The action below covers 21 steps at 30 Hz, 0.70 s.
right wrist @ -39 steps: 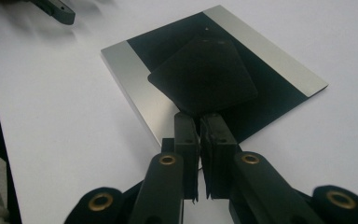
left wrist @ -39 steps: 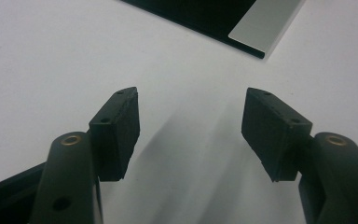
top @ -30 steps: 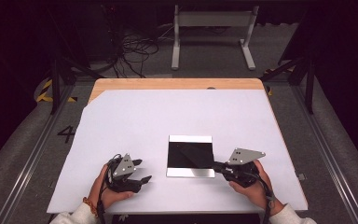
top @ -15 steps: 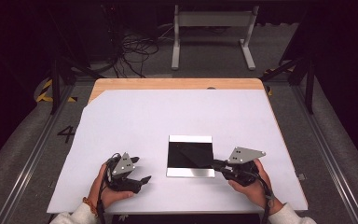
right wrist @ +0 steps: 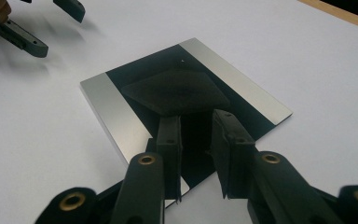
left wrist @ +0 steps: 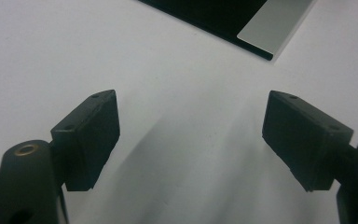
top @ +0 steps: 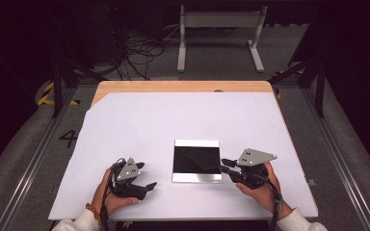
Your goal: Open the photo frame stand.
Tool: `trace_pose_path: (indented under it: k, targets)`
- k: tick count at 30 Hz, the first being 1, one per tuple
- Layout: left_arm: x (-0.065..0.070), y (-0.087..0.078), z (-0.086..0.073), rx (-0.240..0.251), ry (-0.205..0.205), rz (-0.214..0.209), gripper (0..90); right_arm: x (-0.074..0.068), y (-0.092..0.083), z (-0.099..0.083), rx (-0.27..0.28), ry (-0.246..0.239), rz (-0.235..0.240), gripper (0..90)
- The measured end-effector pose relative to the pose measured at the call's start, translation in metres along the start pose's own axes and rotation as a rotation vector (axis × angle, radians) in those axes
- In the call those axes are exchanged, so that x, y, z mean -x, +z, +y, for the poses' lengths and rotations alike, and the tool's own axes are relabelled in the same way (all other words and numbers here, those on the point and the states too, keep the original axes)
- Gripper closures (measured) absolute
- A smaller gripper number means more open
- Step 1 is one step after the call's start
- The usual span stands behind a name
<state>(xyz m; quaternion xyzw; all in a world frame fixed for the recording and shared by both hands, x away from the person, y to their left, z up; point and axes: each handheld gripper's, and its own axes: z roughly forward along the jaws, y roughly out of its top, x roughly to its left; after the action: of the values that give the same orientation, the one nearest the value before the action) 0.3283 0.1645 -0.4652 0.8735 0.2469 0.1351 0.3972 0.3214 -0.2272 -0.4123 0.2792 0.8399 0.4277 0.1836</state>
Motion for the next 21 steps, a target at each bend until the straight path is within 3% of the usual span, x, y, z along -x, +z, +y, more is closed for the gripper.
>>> trace_pose_path:
  k: [12, 21]
  targets:
    - [0.0008, 0.0011, 0.0003, -0.004, -0.001, -0.001, 19.8, 0.0005, 0.0011, 0.0034, 0.007, -0.004, -0.03, 64.5]
    - [0.0013, 0.002, 0.0006, -0.005, -0.001, -0.007, 19.9, 0.0008, 0.0027, 0.005, 0.009, -0.012, -0.025, 60.7]
